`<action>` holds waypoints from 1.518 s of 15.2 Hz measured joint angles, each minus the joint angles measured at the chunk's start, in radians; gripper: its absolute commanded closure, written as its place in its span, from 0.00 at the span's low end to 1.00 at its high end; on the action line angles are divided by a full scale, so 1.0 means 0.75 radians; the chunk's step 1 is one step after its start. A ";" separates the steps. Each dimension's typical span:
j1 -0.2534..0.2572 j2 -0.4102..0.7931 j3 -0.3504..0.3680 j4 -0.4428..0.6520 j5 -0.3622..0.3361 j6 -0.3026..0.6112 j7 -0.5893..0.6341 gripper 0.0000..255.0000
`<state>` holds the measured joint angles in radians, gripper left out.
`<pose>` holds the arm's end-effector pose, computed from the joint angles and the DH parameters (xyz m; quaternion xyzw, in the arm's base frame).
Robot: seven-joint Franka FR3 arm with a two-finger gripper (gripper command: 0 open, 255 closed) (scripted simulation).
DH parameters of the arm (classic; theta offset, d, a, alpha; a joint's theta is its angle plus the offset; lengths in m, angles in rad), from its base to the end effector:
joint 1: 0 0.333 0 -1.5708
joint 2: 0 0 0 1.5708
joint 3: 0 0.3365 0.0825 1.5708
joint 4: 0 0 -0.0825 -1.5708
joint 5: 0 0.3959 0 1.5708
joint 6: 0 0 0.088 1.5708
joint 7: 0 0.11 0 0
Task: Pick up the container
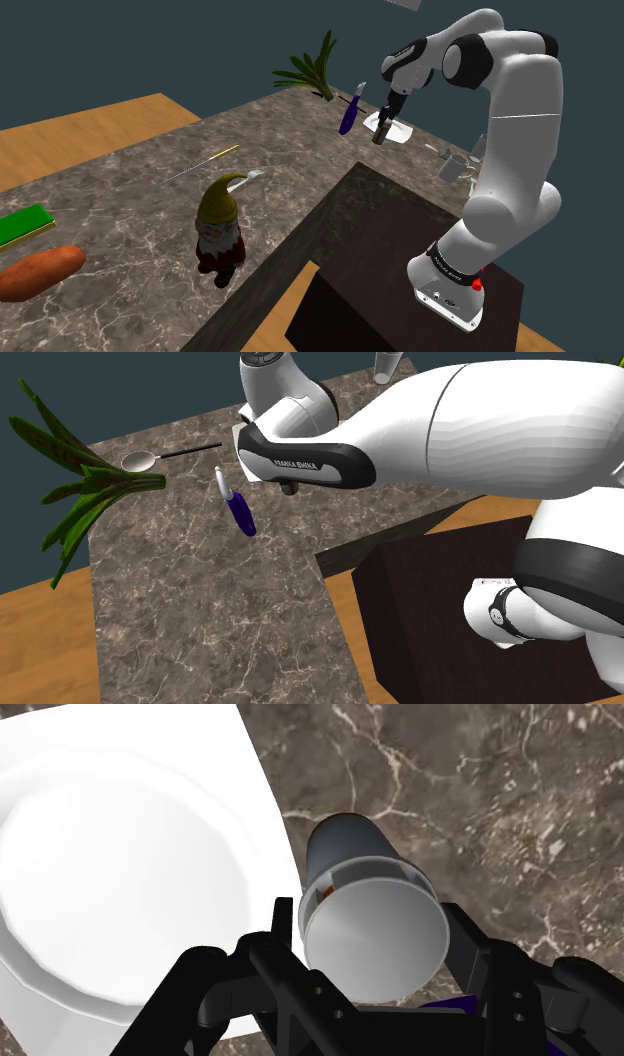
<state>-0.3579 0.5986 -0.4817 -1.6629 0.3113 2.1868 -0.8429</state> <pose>0.5059 -0.4825 0.2974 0.9986 -0.0528 -0.0024 0.0055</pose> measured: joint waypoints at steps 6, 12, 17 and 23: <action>-0.001 0.001 0.001 0.002 0.001 0.001 -0.001 1.00; 0.004 -0.021 -0.009 0.017 -0.013 -0.037 0.008 1.00; 0.014 -0.068 -0.026 0.037 -0.038 -0.100 0.021 1.00; 0.021 -0.114 -0.043 0.084 -0.065 -0.188 0.037 1.00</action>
<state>-0.3423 0.5131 -0.5138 -1.6001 0.2622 2.0455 -0.8152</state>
